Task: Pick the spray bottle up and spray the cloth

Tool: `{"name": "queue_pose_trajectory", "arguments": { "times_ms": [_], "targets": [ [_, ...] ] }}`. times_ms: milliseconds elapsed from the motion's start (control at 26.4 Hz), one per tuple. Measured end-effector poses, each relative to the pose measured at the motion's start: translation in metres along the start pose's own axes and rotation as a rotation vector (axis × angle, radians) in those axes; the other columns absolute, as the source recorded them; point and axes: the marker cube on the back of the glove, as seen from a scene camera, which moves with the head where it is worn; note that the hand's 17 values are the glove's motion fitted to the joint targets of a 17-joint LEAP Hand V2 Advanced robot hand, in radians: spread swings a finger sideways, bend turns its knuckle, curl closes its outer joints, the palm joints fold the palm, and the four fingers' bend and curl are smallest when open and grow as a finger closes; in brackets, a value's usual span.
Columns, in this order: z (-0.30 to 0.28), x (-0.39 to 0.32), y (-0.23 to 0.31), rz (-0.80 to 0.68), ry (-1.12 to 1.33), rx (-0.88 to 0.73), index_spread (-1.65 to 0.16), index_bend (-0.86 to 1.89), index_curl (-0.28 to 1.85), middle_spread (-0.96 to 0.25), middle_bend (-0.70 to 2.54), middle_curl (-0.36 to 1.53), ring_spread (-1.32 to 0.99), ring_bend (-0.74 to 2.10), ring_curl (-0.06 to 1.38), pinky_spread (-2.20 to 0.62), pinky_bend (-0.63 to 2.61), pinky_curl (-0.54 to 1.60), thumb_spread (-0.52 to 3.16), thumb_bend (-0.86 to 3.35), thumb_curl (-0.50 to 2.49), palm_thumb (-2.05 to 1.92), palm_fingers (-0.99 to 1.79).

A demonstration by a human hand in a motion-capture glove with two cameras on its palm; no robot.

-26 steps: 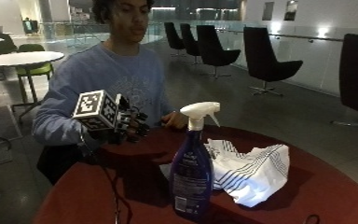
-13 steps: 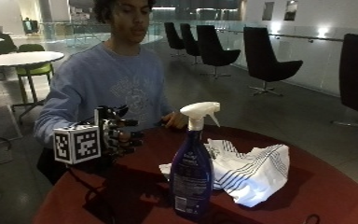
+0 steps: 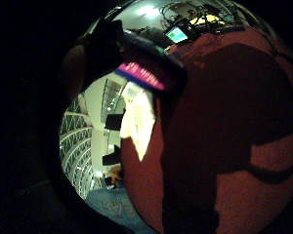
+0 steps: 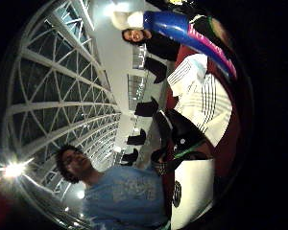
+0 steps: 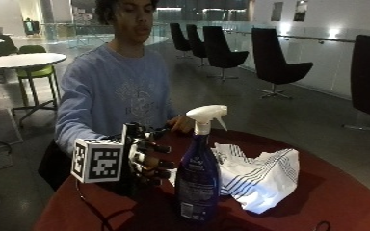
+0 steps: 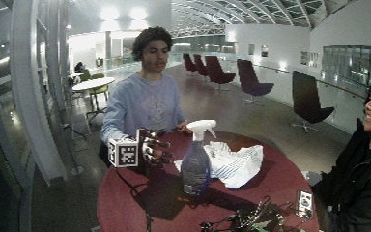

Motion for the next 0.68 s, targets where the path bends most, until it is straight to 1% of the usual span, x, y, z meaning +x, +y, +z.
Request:
{"name": "queue_pose_trajectory", "arguments": {
  "times_ms": [189, 379, 682],
  "targets": [
    [0.015, 0.006, -0.045, 0.017, 0.03, 0.051, -0.35, 0.11, 0.25, -0.03, 0.26, 0.36, 0.03, 0.36, 0.32, 0.23, 0.27, 0.33, 1.08, 0.09, 0.29, 0.69, 0.6],
    [0.028, 0.014, -0.079, 0.018, 0.045, 0.1, -0.36, 0.08, 0.22, -0.03, 0.22, 0.36, 0.03, 0.41, 0.34, 0.23, 0.32, 0.35, 1.04, 0.05, 0.3, 0.71, 0.56],
    [0.043, 0.027, -0.096, -0.024, 0.075, 0.17, -0.39, 0.07, 0.19, -0.05, 0.26, 0.38, 0.03, 0.43, 0.34, 0.27, 0.4, 0.36, 0.93, -0.03, 0.3, 0.68, 0.66]
  ]
}}
